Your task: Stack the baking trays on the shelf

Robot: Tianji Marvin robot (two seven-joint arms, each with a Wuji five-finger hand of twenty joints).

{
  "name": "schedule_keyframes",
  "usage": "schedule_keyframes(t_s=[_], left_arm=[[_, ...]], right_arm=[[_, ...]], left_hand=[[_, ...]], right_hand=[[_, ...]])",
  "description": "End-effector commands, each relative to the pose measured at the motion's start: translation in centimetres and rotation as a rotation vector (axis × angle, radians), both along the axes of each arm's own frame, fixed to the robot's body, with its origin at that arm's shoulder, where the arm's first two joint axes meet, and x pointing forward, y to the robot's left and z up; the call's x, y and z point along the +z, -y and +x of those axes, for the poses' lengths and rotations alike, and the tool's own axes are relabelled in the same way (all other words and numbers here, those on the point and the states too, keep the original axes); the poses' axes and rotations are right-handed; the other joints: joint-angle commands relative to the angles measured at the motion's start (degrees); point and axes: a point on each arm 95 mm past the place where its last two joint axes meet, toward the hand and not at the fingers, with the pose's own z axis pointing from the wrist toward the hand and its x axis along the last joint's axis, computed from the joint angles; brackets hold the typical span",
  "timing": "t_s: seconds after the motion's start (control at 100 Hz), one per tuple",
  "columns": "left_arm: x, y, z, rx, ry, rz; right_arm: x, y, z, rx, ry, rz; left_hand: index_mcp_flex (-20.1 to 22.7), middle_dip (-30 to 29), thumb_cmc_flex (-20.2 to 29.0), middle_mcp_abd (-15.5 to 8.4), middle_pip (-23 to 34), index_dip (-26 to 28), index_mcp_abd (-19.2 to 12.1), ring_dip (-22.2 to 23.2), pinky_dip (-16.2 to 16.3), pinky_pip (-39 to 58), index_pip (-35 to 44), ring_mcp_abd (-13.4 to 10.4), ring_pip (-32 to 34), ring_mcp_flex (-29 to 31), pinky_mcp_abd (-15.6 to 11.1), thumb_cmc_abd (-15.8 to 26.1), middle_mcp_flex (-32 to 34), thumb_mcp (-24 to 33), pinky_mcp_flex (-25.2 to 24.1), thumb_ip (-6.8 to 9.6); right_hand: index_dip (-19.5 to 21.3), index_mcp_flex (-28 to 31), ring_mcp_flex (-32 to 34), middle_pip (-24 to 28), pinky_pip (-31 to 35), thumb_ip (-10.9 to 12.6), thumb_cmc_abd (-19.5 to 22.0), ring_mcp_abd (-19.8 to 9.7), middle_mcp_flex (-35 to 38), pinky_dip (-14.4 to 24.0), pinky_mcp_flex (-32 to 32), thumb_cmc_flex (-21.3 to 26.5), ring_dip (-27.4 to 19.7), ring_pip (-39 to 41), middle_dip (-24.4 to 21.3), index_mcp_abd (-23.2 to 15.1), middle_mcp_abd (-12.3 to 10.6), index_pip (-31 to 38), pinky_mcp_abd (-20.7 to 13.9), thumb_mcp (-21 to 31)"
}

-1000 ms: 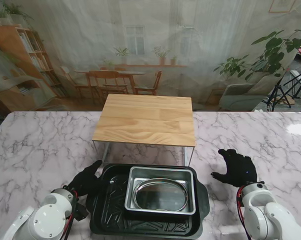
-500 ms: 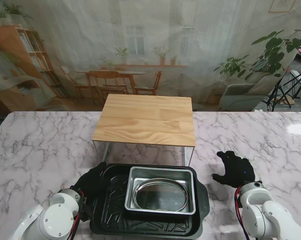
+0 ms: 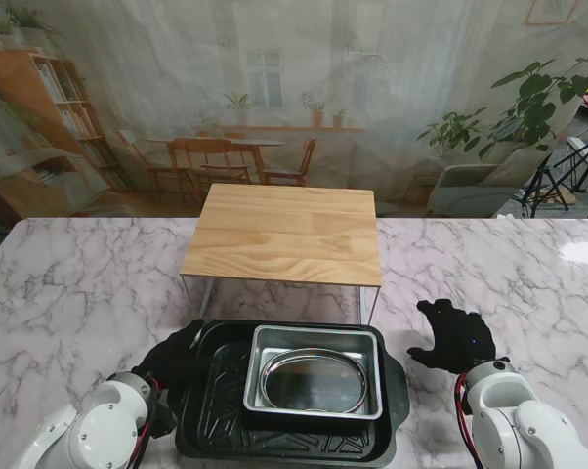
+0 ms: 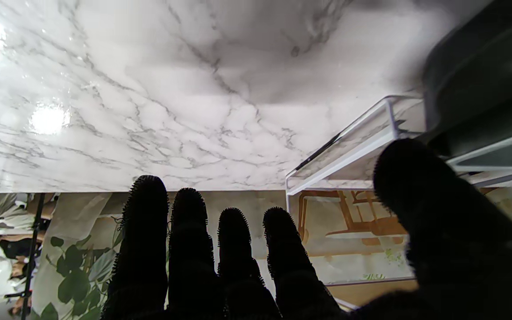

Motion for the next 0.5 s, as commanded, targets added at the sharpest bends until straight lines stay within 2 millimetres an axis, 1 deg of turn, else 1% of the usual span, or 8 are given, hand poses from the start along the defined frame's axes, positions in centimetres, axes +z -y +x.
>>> schedule_keyframes(t_s=[0.0,0.11,0.21,0.3,0.36,0.39,0.49], left_arm=[[-0.3,0.2,-0.1,-0.011,-0.02,-0.001],[-0.6,0.3,-0.1,-0.008,-0.03,0.0],[-0.7,0.2,-0.2,-0.005,-0.035,0.001],[-0.7,0.2,-0.2,-0.003,-0.035,0.005],[-0.6,0.2,-0.2,-0.002,-0.036,0.005],[-0.6,0.2,-0.2,-0.002,-0.036,0.005],[-0.6,0.2,-0.3,-0.003,-0.041,0.004]], right_arm=[[-0.2,-0.5,-0.5,0.008,-0.021,-0.007],[-0.4,-1.2,-0.7,0.009,-0.063,-0.015],[-0.5,-1.8,-0.6,0.009,-0.099,-0.015],[-0.3,-2.2,-0.7,0.012,-0.125,-0.01],[-0.2,-2.4,-0.8,0.016,-0.142,-0.008],[-0.1,-2.6,-0.9,0.018,-0.15,-0.007],[-0.1,-3.1,-1.0,0.025,-0.183,-0.006]], left_hand=[[-0.04,0.43,0.46,-0.3,-0.1,0.34,-0.6,0.68,1.13,2.46,0.11,0.39,1.24,-0.21,-4.41,-0.51,0.8,2.09,0.43,0.0],[0.02,0.37,0.58,-0.29,-0.11,0.28,-0.76,0.76,1.16,2.55,0.12,0.28,1.29,-0.07,-4.54,-0.24,0.77,2.15,0.53,-0.07],[0.21,0.34,0.95,-0.04,-0.08,0.26,-0.94,0.89,1.24,2.77,0.19,0.34,1.51,0.2,-4.66,-0.14,0.88,2.16,0.84,-0.2],[0.21,0.28,1.37,-0.06,-0.12,0.23,-0.99,0.96,1.28,2.87,0.19,0.4,1.62,0.29,-4.67,0.1,0.82,2.19,0.97,-0.34],[0.22,0.24,1.42,-0.02,-0.12,0.22,-1.02,1.0,1.3,2.93,0.2,0.42,1.68,0.33,-4.75,0.21,0.85,2.04,1.11,-0.48],[0.23,0.23,1.45,-0.04,-0.13,0.22,-1.03,1.01,1.3,2.93,0.21,0.38,1.71,0.37,-4.76,0.27,0.85,2.03,1.11,-0.53],[0.21,0.18,1.52,0.04,-0.12,0.2,-1.04,1.05,1.3,2.93,0.21,0.47,1.75,0.38,-4.65,0.32,0.92,2.02,1.15,-0.67]], right_hand=[[1.28,-0.77,-0.77,0.17,0.38,1.75,0.52,0.91,-1.67,0.62,-0.68,0.71,0.8,3.5,0.06,2.64,0.59,-1.49,0.07,2.37],[1.18,-1.54,-0.95,-0.23,0.02,1.53,0.98,1.03,-2.1,0.48,-1.23,-0.2,0.72,3.17,-0.13,2.64,0.47,-2.43,0.64,1.95],[1.36,-1.55,-0.85,-0.51,0.02,0.58,2.19,1.99,-2.27,0.45,-1.4,-1.35,1.0,2.96,-0.22,2.75,0.47,-4.17,1.64,-2.28],[2.0,-1.43,-0.48,-0.65,0.02,-0.34,3.77,3.23,-2.31,0.36,-1.09,-2.04,0.96,2.44,-0.19,2.95,0.56,-5.19,3.18,-7.62],[2.15,-1.43,-0.3,-0.75,0.02,-0.75,4.51,3.6,-2.34,0.32,-0.9,-3.07,0.96,2.35,-0.17,2.95,0.68,-5.45,3.78,-9.57],[2.33,-1.31,-0.14,-0.85,0.12,-0.88,4.89,3.8,-2.25,0.32,-0.69,-2.59,0.98,2.25,-0.12,3.03,0.78,-5.63,4.32,-11.21],[2.49,-1.18,0.25,-1.05,0.4,-0.89,5.48,3.57,-2.3,0.39,-0.27,-2.61,1.14,2.44,-0.09,3.16,0.84,-5.83,4.9,-12.57]])
